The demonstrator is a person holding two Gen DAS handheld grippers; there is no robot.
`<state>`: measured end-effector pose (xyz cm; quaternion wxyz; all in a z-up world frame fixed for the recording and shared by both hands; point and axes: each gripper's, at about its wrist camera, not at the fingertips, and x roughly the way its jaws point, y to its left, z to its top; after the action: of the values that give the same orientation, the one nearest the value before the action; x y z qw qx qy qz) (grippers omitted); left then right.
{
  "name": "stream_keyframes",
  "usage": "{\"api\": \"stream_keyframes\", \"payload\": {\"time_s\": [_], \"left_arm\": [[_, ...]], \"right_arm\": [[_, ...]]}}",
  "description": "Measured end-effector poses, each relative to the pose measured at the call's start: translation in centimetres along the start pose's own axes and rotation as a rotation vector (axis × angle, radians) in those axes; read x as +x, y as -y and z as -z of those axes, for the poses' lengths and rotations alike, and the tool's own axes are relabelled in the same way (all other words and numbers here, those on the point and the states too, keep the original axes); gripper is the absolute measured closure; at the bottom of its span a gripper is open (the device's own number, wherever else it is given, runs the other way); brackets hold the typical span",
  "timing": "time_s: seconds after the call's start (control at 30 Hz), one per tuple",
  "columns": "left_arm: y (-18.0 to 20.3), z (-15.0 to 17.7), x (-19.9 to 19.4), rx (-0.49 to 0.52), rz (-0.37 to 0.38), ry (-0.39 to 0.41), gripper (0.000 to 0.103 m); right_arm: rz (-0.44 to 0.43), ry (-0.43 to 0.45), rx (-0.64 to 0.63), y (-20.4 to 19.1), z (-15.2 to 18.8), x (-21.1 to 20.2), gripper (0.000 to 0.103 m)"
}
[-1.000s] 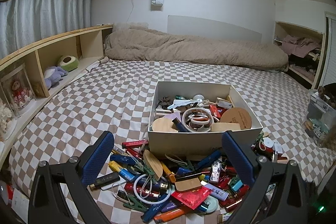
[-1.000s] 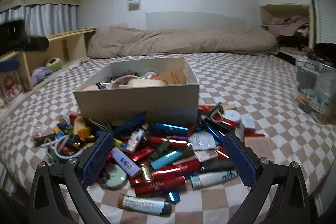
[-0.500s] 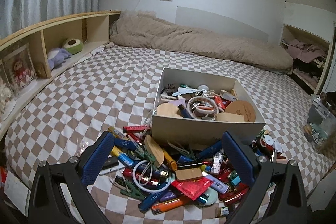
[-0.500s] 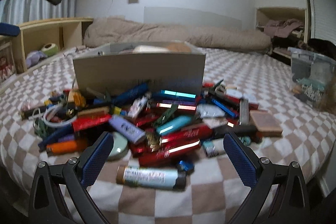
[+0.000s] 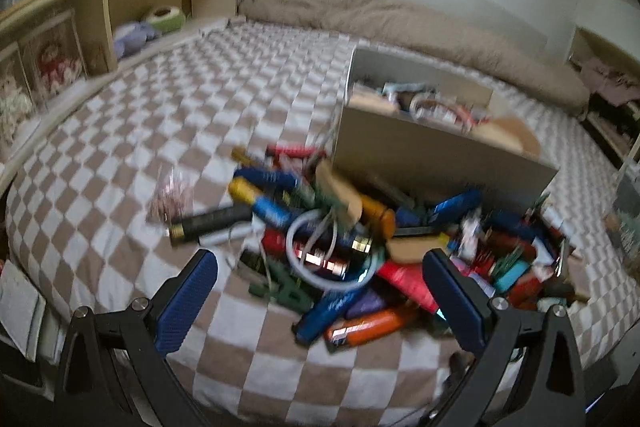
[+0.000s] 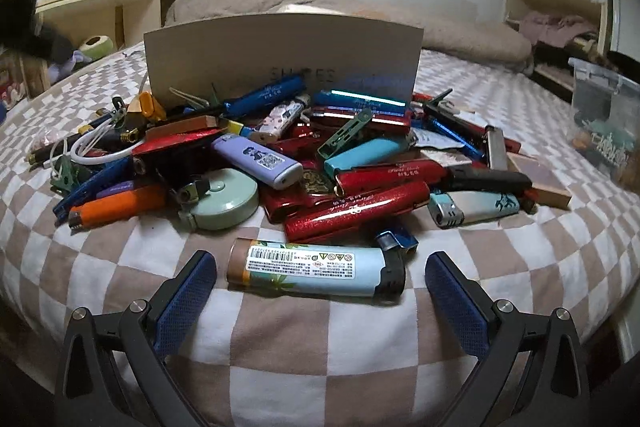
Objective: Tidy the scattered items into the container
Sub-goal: 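Lower the right tool to the pile and grasp the teal-and-white cylinder, then grasp the orange lighter with the left tool while the right tool holds the cylinder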
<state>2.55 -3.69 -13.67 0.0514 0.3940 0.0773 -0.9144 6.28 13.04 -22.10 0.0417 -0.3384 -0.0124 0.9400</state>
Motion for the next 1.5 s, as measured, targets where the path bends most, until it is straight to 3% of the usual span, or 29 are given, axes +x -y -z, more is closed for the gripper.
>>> {"api": "stream_keyframes", "payload": {"time_s": [0.2,0.67,0.77,1.23,1.5], "left_arm": [[0.6,1.6,1.7,0.025,-0.006,-0.065,0.0],[0.6,6.1,4.2,-0.051,-0.038,-0.152,0.0],[0.9,6.3,4.5,-0.062,-0.055,-0.144,0.0],[3.5,7.9,3.8,-0.14,-0.06,-0.131,0.0],[5.1,7.5,5.1,-0.166,-0.17,-0.132,0.0]], "right_arm": [[-0.06,-0.019,0.011,0.5,0.0,0.5,0.0],[-0.094,-0.09,0.017,1.2,-0.9,0.9,0.003],[-0.101,-0.092,-0.008,1.8,-1.0,0.8,0.019],[-0.156,-0.172,0.029,6.2,-0.9,-0.2,0.019],[-0.188,-0.19,0.069,7.7,-0.6,-0.4,0.019]]}}
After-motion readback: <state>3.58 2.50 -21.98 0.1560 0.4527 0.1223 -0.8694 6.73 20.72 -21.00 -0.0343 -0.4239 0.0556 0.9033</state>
